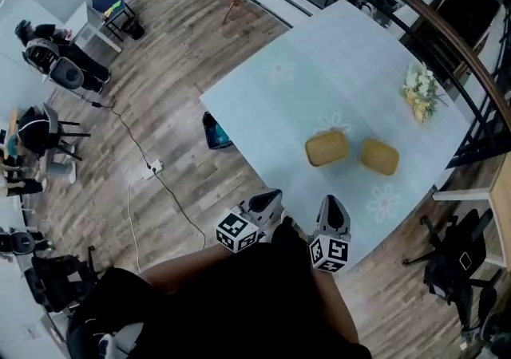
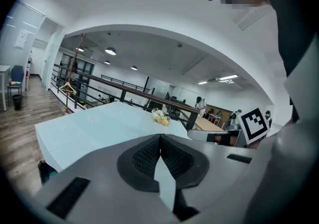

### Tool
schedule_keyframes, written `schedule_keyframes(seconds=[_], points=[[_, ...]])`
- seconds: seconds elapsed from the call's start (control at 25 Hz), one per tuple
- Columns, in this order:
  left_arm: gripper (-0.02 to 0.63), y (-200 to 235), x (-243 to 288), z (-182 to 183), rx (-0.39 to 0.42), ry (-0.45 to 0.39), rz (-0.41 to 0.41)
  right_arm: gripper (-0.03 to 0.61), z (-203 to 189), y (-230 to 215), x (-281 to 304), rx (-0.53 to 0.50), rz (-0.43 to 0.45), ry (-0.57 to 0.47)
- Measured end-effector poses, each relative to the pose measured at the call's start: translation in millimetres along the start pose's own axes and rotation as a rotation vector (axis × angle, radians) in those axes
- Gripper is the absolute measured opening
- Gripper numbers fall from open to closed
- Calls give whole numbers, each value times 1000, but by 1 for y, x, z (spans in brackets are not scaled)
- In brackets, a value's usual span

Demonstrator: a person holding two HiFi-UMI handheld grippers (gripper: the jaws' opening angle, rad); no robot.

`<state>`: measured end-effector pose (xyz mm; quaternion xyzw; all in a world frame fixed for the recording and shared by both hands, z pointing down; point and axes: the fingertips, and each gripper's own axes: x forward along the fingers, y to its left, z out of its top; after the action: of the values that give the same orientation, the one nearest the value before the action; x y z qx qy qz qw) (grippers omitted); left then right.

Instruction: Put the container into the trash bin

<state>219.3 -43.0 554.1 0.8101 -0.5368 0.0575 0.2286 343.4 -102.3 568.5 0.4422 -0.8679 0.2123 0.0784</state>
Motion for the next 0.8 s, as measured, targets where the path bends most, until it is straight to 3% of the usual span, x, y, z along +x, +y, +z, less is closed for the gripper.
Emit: schedule_keyframes(seconds=[0.24,0.48,0.8], points=[[14,30,13,11,-1,24,22,37,-15,-30,49,27,-53,72],[14,52,27,17,-77,26,33,37,-14,-41,77,17,-97,112],[14,76,64,27,-69,63,-75,38,-29,-47,113,109,-183,177]])
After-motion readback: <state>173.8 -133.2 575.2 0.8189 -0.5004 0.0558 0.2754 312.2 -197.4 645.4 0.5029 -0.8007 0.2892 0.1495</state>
